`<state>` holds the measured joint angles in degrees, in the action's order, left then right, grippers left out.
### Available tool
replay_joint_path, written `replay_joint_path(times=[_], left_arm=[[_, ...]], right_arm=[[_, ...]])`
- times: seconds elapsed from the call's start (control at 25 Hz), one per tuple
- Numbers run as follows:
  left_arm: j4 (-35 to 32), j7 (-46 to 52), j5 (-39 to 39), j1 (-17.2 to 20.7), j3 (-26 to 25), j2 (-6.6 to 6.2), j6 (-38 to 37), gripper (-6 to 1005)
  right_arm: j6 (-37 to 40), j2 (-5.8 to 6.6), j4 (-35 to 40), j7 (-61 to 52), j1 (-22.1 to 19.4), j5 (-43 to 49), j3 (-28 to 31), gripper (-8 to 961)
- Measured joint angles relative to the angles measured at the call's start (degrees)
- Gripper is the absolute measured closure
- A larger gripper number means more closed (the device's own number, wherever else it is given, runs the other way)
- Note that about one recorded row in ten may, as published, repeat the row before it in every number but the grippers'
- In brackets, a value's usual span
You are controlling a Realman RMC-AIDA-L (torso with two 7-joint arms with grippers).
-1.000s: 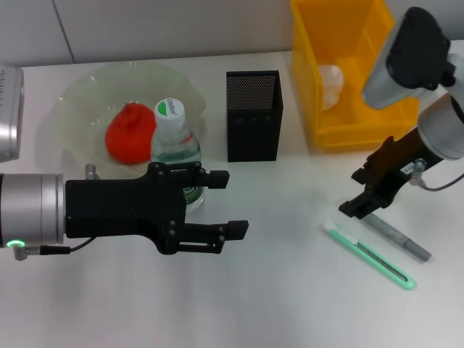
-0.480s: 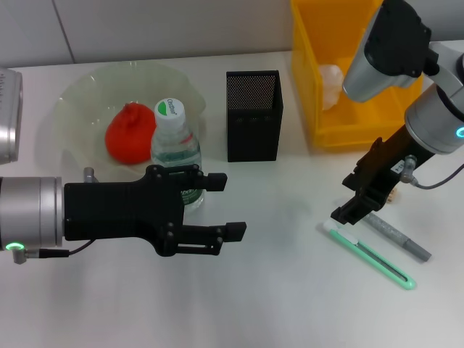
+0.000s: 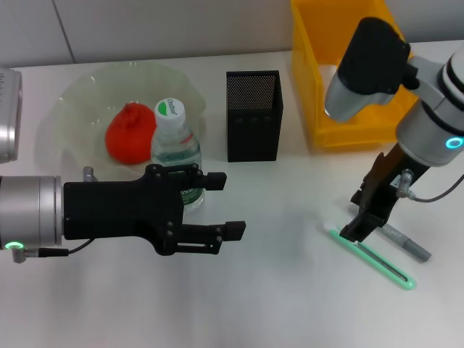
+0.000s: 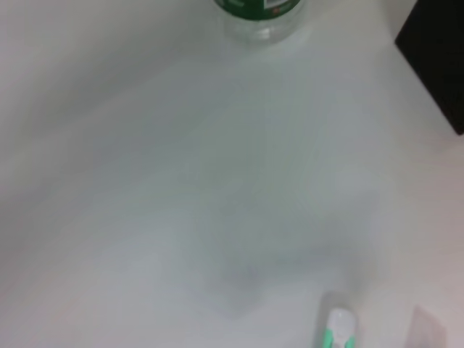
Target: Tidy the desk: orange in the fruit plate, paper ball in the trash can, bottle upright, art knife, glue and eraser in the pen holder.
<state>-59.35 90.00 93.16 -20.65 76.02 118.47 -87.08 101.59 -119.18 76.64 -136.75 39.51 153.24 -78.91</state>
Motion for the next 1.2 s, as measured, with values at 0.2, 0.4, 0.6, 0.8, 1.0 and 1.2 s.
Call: replay_joint_path(times=[0.2, 0.4, 0.6, 0.8, 1.0, 1.2], left_arm=[[0.0, 0.0, 0.0, 0.0, 0.0, 0.00, 0.0, 194], [0.1, 0.0, 0.0, 0.0, 0.1, 0.00, 0.0, 193], [0.1, -0.5, 0.0, -0.1, 0.3, 0.06, 0.1, 194], [0.2, -0.8, 0.0, -0.1, 0.2, 0.10, 0.1, 194], [0.2, -0.8, 0.0, -0.1, 0.3, 0.09, 0.1, 193], [0.2, -0.8, 0.0, -0.1, 0.5, 0.09, 0.1, 194]], right_arm=[[-0.2, -0.01, -0.6, -0.2, -0.2, 0.0, -0.1, 306], [-1.0, -0.08, -1.9, -0.1, -0.5, 0.0, -0.1, 304], [-1.6, -0.09, -2.9, 0.0, -0.5, 0.0, -0.2, 304], [-2.7, -0.09, -3.7, 0.0, -0.6, 0.1, -0.5, 305], [-2.7, -0.09, -5.0, 0.0, -0.2, 0.1, -0.6, 305], [-3.1, -0.09, -5.2, 0.0, -0.2, 0.1, -0.6, 306]])
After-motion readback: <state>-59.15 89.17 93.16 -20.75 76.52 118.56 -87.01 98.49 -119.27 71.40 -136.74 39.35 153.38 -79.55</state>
